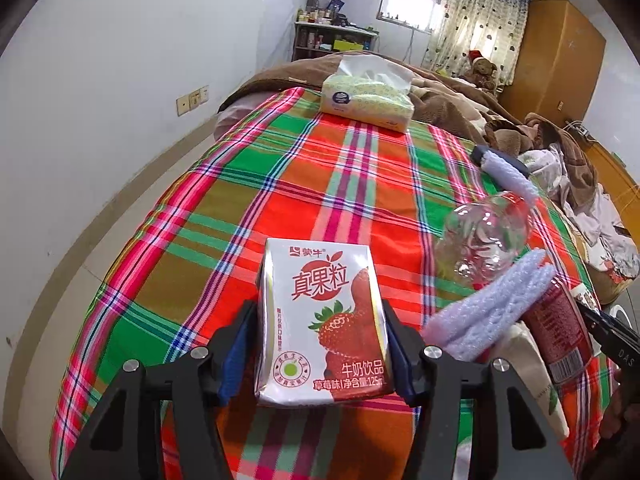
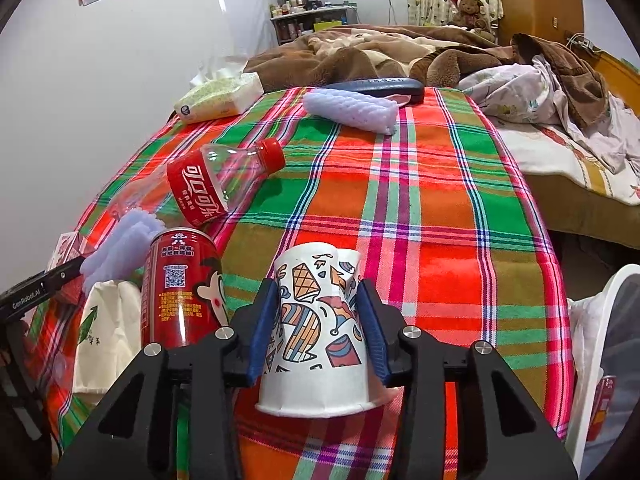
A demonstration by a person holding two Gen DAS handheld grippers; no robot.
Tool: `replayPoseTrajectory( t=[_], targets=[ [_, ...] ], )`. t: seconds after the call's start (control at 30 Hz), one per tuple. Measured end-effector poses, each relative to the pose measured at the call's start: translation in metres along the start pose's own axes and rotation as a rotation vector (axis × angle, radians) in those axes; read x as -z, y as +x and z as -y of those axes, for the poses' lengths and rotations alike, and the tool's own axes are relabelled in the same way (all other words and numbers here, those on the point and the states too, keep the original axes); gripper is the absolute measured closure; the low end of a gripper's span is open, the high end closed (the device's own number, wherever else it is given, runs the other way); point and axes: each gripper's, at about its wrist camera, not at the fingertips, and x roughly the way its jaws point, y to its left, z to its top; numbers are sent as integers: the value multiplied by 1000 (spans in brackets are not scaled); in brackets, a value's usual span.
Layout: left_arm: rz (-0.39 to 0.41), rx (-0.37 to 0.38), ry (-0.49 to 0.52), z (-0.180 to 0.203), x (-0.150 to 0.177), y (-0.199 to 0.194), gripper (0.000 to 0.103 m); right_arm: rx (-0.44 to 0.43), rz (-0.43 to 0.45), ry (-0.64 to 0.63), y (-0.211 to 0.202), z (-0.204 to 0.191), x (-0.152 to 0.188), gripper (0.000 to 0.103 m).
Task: Collect trash
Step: 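Lift the carton and paper cup and carry them toward the bin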
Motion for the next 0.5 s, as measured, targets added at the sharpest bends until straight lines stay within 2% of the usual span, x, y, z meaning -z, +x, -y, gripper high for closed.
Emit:
replayPoseTrajectory(
  t=[0.5],
  targets=[
    [83, 68, 68, 40, 2, -50, 44, -14, 85, 16, -33, 7, -1, 62]
  ],
)
